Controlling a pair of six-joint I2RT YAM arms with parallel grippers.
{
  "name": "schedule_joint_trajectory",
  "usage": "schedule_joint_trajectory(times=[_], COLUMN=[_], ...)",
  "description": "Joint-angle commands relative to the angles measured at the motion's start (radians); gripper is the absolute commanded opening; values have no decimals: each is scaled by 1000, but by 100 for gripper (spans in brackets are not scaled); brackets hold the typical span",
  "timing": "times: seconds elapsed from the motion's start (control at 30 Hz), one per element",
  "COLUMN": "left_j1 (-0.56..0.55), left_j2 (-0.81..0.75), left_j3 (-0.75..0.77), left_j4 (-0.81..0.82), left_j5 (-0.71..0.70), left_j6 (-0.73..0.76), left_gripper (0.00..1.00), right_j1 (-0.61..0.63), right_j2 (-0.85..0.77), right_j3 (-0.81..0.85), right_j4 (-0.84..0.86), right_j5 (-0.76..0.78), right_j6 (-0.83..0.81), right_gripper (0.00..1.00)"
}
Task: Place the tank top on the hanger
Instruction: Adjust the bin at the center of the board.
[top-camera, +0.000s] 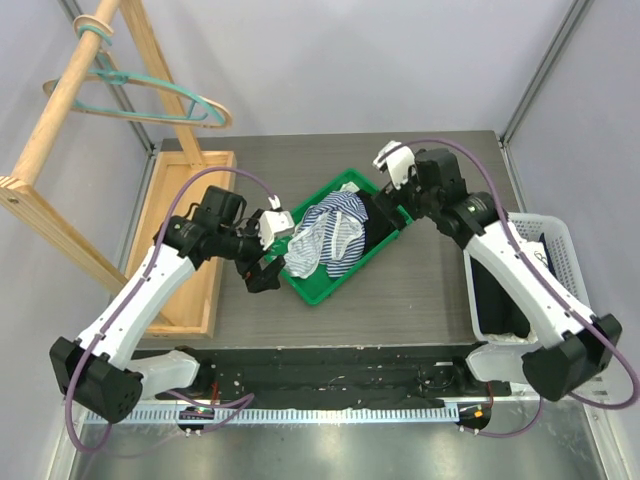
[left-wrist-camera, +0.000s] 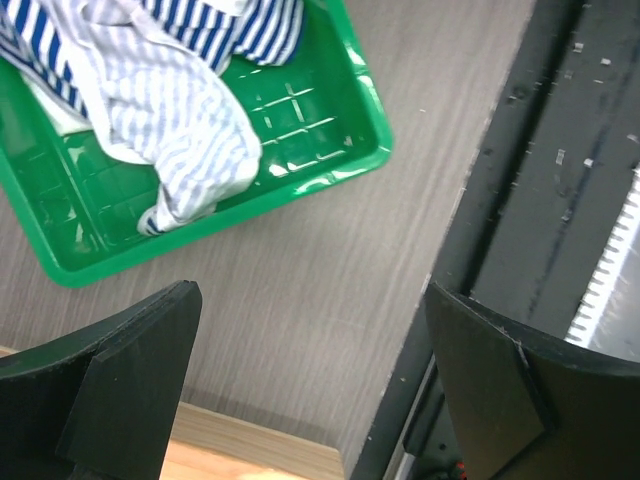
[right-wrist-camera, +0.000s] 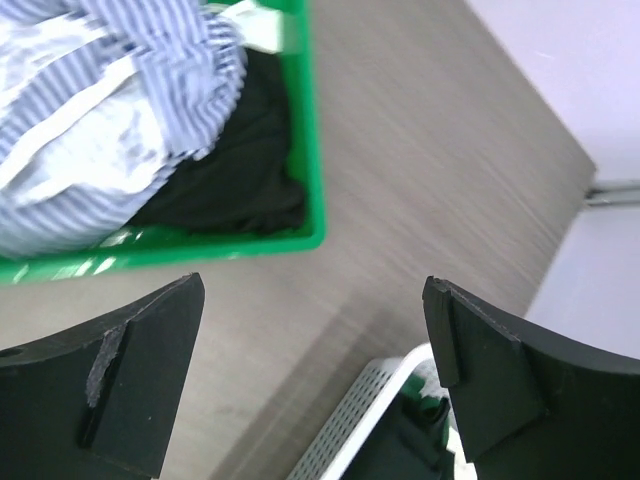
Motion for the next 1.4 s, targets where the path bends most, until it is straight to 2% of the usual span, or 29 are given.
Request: schedule_joint_trajectory(times=[0.0,0.3,0.63,0.83,1.37], left_j1=[-1,-3,-3,-3,-3], left_j2=[15,28,32,32,18], left_j3=[-37,-115,-170,-175,-178], left_j4=[155,218,271,278,285], left_j5=[-58,-83,-97,-95,-110], left_j6=[-39,-33,-50,-56,-82], left_gripper=[100,100,100,100,100], right_j1=[2,-53,-75,-73,-142], right_j2=[113,463,719,782,956], right_j3=[1,168,359,409,541], right_j4=[248,331,315,288,270], right_j5=[209,229,198,192,350], right_j6=[40,76,107,98,79], right_gripper=[100,100,100,100,100])
